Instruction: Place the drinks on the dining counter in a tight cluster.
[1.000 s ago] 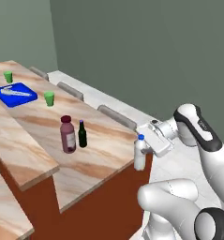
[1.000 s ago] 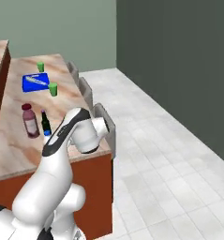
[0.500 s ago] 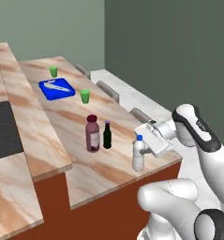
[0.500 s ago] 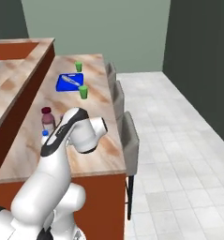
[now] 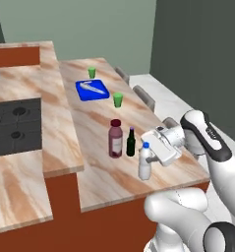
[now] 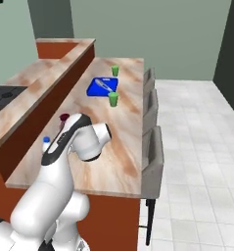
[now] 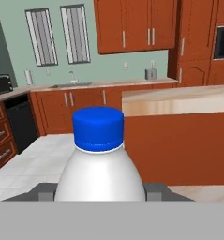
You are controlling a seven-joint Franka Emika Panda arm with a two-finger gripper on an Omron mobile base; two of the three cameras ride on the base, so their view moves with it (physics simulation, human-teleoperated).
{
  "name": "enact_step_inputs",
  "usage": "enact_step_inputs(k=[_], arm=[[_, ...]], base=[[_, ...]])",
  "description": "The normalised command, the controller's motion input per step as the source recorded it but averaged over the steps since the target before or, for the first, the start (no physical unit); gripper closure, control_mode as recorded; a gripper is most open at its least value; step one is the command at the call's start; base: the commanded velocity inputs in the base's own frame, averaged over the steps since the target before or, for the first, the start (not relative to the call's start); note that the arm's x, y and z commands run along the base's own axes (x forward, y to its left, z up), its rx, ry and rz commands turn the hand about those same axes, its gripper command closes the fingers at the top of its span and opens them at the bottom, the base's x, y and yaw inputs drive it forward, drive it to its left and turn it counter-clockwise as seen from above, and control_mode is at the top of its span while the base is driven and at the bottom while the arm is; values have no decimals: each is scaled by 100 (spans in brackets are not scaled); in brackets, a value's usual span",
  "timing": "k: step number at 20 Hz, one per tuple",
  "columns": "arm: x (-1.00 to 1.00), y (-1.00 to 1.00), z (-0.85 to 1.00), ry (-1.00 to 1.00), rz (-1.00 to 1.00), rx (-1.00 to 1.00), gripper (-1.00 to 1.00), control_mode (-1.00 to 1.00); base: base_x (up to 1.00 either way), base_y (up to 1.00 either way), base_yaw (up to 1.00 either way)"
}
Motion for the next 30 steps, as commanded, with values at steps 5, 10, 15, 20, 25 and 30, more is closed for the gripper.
enact_step_inputs(k=[5,10,15,20,25,30], arm=[[0,0,0,0,0,0,100,100],[0,0,0,0,0,0,100,100],[0,0,0,0,0,0,100,100],[0,0,0,0,0,0,100,100],[0,0,0,0,0,0,100,100],[0,0,0,0,0,0,100,100]], base=[[43,-35,24],[45,-39,16],[28,-15,6],[0,0,0],[0,0,0],[3,-6,0]])
